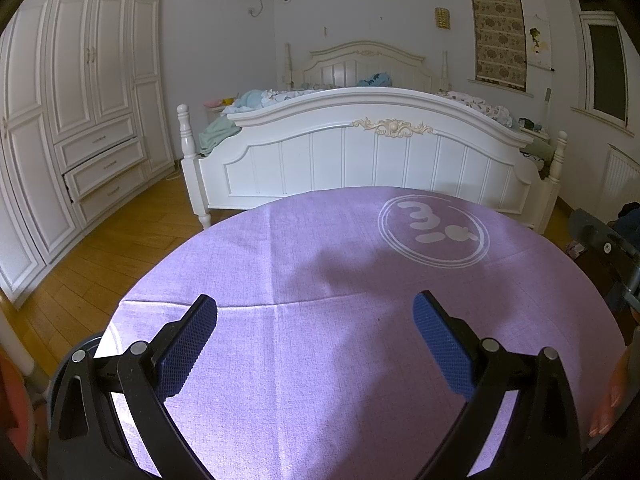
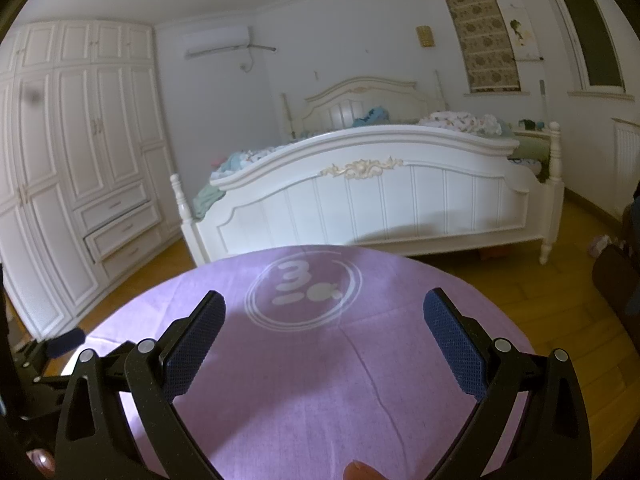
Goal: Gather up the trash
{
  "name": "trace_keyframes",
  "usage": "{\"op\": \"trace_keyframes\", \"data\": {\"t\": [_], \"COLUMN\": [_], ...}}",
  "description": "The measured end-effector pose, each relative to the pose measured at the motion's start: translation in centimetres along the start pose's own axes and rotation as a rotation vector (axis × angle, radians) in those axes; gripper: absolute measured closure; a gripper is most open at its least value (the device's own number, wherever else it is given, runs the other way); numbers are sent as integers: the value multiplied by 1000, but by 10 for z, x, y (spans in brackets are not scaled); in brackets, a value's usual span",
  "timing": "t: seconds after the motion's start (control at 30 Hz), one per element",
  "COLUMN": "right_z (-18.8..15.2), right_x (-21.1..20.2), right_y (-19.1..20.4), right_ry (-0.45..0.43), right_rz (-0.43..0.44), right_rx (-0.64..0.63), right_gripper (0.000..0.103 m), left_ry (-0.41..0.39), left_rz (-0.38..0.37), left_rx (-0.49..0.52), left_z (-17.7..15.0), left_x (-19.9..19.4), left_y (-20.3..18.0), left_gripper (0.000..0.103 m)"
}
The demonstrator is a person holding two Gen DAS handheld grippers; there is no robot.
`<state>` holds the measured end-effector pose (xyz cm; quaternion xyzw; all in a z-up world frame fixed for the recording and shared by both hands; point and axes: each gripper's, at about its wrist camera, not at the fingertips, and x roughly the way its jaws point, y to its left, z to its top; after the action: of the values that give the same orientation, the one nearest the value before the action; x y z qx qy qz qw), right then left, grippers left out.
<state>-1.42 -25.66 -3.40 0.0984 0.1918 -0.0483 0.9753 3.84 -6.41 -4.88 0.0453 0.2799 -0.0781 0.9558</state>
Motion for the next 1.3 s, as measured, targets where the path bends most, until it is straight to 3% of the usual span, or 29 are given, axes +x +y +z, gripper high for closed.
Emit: {"op": "trace_keyframes", "data": {"t": [1.3], "right_z": [-3], "right_x": [-4], "right_y": [4], "right_ry": [1], "right_rz": [-3], "right_rx": [9], "right_gripper": [5], "left_ry": [11], "left_rz": [-17], "left_rx": [1], "left_z": [-5], "left_x": [0], "left_y": [8], "left_gripper": [5]}}
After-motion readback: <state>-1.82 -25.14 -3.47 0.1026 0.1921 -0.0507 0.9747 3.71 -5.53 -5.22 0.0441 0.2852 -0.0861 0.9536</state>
